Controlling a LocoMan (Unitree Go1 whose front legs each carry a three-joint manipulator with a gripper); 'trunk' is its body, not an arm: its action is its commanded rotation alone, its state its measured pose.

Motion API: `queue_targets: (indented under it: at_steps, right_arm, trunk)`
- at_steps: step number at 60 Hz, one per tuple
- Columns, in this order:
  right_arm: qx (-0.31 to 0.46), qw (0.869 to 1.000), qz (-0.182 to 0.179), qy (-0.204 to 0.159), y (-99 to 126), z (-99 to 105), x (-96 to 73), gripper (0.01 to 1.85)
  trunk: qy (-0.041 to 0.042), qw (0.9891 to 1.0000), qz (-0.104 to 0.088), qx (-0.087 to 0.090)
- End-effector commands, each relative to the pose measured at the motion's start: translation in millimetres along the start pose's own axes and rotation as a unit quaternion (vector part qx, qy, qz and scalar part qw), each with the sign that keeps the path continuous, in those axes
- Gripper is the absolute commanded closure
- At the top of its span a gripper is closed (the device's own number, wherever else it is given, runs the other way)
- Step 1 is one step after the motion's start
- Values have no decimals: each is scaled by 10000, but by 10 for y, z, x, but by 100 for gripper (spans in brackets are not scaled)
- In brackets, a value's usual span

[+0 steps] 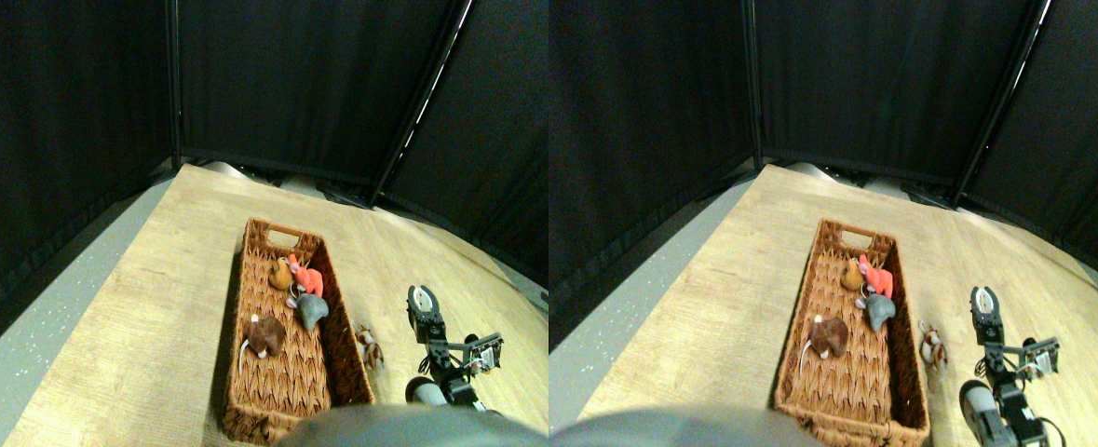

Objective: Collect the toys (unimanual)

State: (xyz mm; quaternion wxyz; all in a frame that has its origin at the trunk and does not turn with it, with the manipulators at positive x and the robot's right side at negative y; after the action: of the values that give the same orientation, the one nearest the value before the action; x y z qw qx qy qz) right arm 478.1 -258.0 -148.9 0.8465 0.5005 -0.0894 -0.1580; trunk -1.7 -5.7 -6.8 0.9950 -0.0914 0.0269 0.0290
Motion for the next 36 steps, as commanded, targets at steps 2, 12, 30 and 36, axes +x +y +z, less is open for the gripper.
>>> queue_targets:
  at_steps: [2,12,30,36]
  right_arm:
    - [353,9992,-185,-4,-44,2,-48,180]
    - [660,9961,-395,430,-115,-56,-123,180]
    - [850,9863,-504,1324,-35,-112,-228,172]
    - [951,9841,-501,1413,-56,-137,-210,147]
  trunk:
    - [34,9999,-12,-100]
    - [38,9999,14,-155]
    - [35,9997,38,-255]
    - [24,9995,91,-314]
